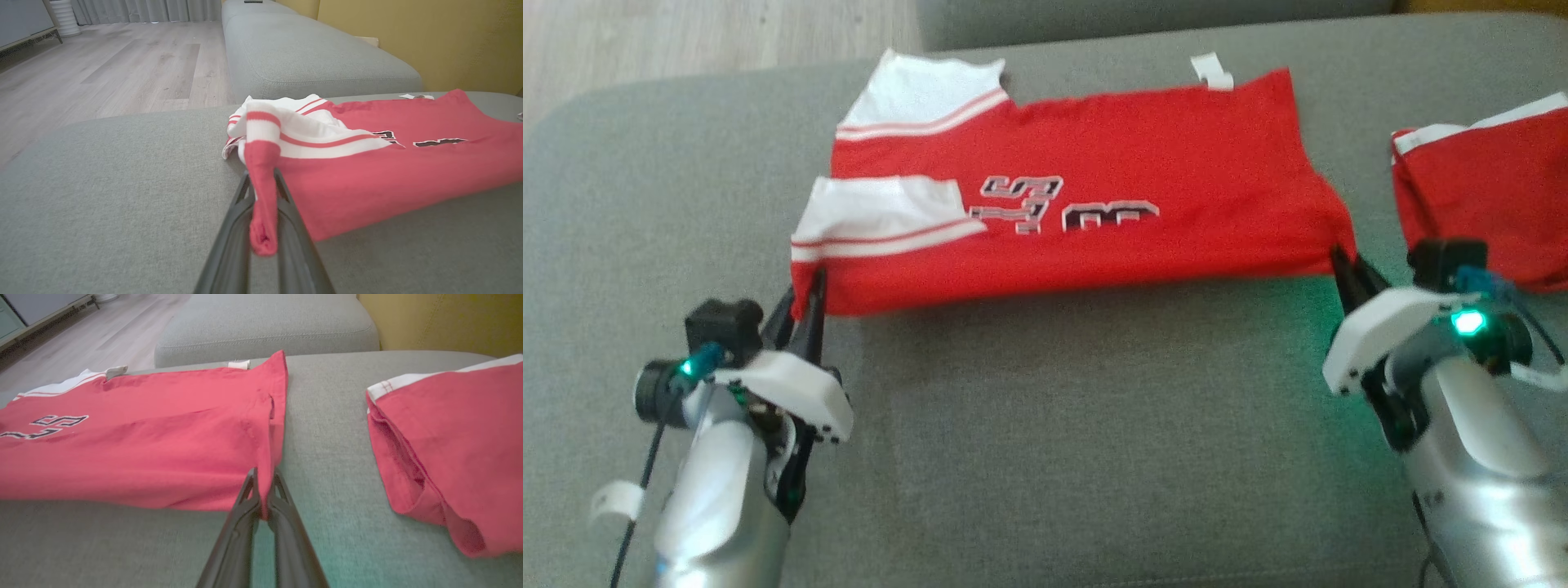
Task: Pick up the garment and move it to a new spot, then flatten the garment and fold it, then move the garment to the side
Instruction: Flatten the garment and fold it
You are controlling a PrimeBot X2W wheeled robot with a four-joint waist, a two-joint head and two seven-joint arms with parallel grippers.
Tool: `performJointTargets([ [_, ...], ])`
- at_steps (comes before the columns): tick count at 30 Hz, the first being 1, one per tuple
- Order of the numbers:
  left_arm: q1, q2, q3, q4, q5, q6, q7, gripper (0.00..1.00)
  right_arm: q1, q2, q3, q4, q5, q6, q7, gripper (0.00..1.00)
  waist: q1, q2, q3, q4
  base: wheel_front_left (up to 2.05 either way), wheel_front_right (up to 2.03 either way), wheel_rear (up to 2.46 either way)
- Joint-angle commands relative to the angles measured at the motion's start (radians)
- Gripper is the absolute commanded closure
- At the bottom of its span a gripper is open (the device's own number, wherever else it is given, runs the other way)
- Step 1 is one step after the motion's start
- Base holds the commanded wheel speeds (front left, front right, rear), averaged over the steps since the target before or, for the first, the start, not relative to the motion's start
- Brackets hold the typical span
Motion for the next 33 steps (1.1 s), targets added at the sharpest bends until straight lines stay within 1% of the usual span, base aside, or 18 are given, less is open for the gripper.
performJointTargets([
  [1, 0.0, 0.037, 0.026, -0.027, 0.002, 0.002, -0.014, 1.0, 0.027, -0.03, 0.036, -0.058, 0.03, -0.001, 0.022, 1.0, 0.0, 0.0, -0.032, -0.003, 0.0, 0.0, 0.0],
  [8, 0.097, 0.042, -0.006, -0.021, -0.033, -0.009, -0.003, 1.0, 0.174, -0.116, 0.082, -0.229, 0.15, -0.001, 0.162, 1.0, 0.0, 0.0, -0.098, -0.002, 0.0, 0.0, 0.0],
  [12, 0.154, 0.051, -0.037, -0.044, -0.054, -0.013, 0.026, 1.0, 0.275, -0.154, 0.071, -0.334, 0.203, -0.001, 0.235, 1.0, 0.0, 0.0, -0.126, 0.0, 0.0, 0.0, 0.0],
  [13, 0.154, 0.051, -0.037, -0.044, -0.054, -0.013, 0.026, 1.0, 0.275, -0.154, 0.071, -0.334, 0.203, -0.001, 0.235, 1.0, 0.0, 0.0, -0.126, 0.0, 0.0, 0.0, 0.0],
  [16, 0.185, 0.053, -0.06, -0.073, -0.069, -0.014, 0.048, 1.0, 0.339, -0.162, 0.047, -0.403, 0.228, -0.001, 0.275, 1.0, 0.0, 0.0, -0.13, 0.002, 0.0, 0.0, 0.0],
  [19, 0.199, 0.053, -0.078, -0.089, -0.079, -0.015, 0.064, 1.0, 0.387, -0.156, 0.025, -0.453, 0.228, -0.001, 0.304, 1.0, 0.0, 0.0, -0.128, 0.005, 0.0, 0.0, 0.0],
  [20, 0.202, 0.052, -0.083, -0.09, -0.083, -0.015, 0.072, 0.92, 0.401, -0.15, 0.014, -0.465, 0.225, -0.001, 0.314, 1.0, 0.0, 0.0, -0.127, 0.005, 0.0, 0.0, 0.0],
  [21, 0.204, 0.053, -0.088, -0.092, -0.086, -0.015, 0.078, 0.35, 0.412, -0.145, 0.007, -0.479, 0.218, -0.001, 0.32, 0.52, 0.0, 0.0, -0.126, 0.005, 0.0, 0.0, 0.0],
  [22, 0.205, 0.054, -0.091, -0.094, -0.088, -0.015, 0.079, 0.0, 0.421, -0.139, -0.002, -0.492, 0.212, -0.001, 0.325, 0.0, 0.0, 0.0, -0.125, 0.004, 0.0, 0.0, 0.0],
  [24, 0.206, 0.056, -0.09, -0.102, -0.092, -0.011, 0.077, 0.0, 0.432, -0.125, -0.023, -0.519, 0.202, -0.001, 0.325, 0.0, 0.0, 0.0, -0.121, 0.002, 0.0, 0.0, 0.0],
  [27, 0.2, 0.058, -0.074, -0.122, -0.098, 0.011, 0.056, 0.0, 0.43, -0.104, -0.068, -0.561, 0.179, -0.001, 0.301, 0.0, 0.0, 0.0, -0.115, -0.002, 0.0, 0.0, 0.0],
  [30, 0.188, 0.054, -0.047, -0.152, -0.113, 0.033, 0.027, 0.0, 0.418, -0.067, -0.121, -0.602, 0.152, -0.001, 0.246, 0.0, 0.0, 0.0, -0.107, -0.006, 0.0, 0.0, 0.0],
  [33, 0.173, 0.043, -0.019, -0.197, -0.13, 0.048, 0.003, 0.0, 0.404, -0.019, -0.146, -0.642, 0.133, -0.001, 0.185, 0.0, 0.0, 0.0, -0.097, -0.011, 0.0, 0.0, 0.0],
])
